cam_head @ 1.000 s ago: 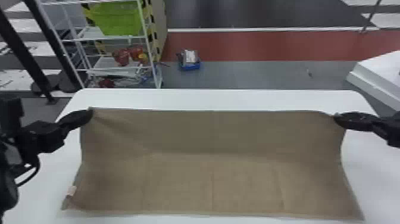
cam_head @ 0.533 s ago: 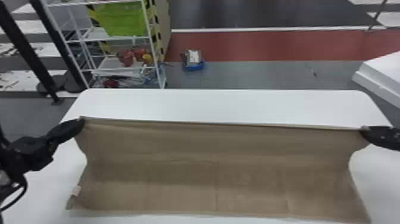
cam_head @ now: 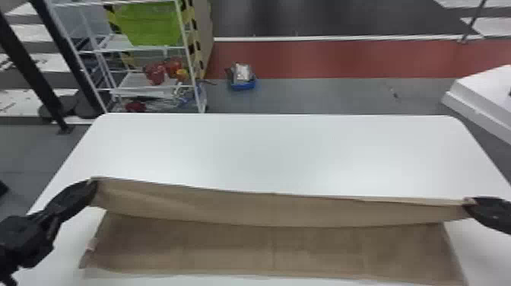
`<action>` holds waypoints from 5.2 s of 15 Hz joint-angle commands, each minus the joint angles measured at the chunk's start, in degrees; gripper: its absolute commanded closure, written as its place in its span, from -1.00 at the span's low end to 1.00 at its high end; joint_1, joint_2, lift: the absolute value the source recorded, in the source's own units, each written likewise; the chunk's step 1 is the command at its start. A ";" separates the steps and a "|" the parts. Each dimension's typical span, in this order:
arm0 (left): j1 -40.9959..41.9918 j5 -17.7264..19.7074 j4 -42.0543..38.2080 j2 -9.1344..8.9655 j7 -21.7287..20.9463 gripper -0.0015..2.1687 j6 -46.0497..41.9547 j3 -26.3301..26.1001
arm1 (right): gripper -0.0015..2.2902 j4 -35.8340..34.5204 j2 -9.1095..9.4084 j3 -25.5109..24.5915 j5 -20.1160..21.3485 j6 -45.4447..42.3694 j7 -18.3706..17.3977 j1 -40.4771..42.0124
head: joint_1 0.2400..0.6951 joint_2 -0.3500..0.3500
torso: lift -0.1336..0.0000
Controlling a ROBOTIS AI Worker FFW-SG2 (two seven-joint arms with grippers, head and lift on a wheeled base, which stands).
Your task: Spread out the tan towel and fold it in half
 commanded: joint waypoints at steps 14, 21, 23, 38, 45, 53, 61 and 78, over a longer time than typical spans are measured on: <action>3.05 7.48 20.88 -0.22 -2.11 0.26 -32.47 -1.92 | -0.03 12.74 -2.82 3.92 -0.45 -22.25 -0.61 5.49 | 1.00 0.16 | -0.84; 4.72 10.47 23.60 -0.49 -5.01 0.26 -37.21 -1.92 | -0.21 13.79 -3.26 3.39 -1.41 -26.12 -0.61 9.00 | 1.00 0.16 | -0.84; 5.42 10.65 23.69 -0.49 -5.01 0.26 -37.21 -1.92 | -0.23 13.79 -3.26 2.78 -1.85 -26.64 -0.61 9.97 | 1.00 0.16 | -0.84; 5.07 11.35 27.82 1.97 -5.80 -0.66 -37.57 2.22 | -0.61 7.11 -1.41 -4.34 -12.49 -12.23 0.62 12.34 | 1.00 0.10 | -0.84; 5.33 12.58 19.91 0.66 -8.88 -0.91 -19.29 3.27 | -0.61 -3.96 3.16 -0.74 -12.14 -0.63 1.85 11.55 | 1.00 0.37 | -0.84; 4.54 13.02 7.87 -2.42 -3.17 -0.91 -3.99 3.97 | -0.60 -10.20 6.85 1.90 -9.41 1.83 1.67 10.85 | 1.00 0.65 | -0.84; 8.23 -8.42 -14.37 -3.21 -1.50 -0.88 12.71 -4.20 | -0.60 -10.82 7.64 1.46 -7.04 -3.26 -1.40 10.41 | 1.00 0.42 | -0.84; 5.51 -33.12 -23.16 0.22 -9.58 -0.66 33.80 -18.35 | -0.60 -0.01 6.06 4.36 -6.60 -12.23 -3.60 9.36 | 1.00 -0.02 | -0.84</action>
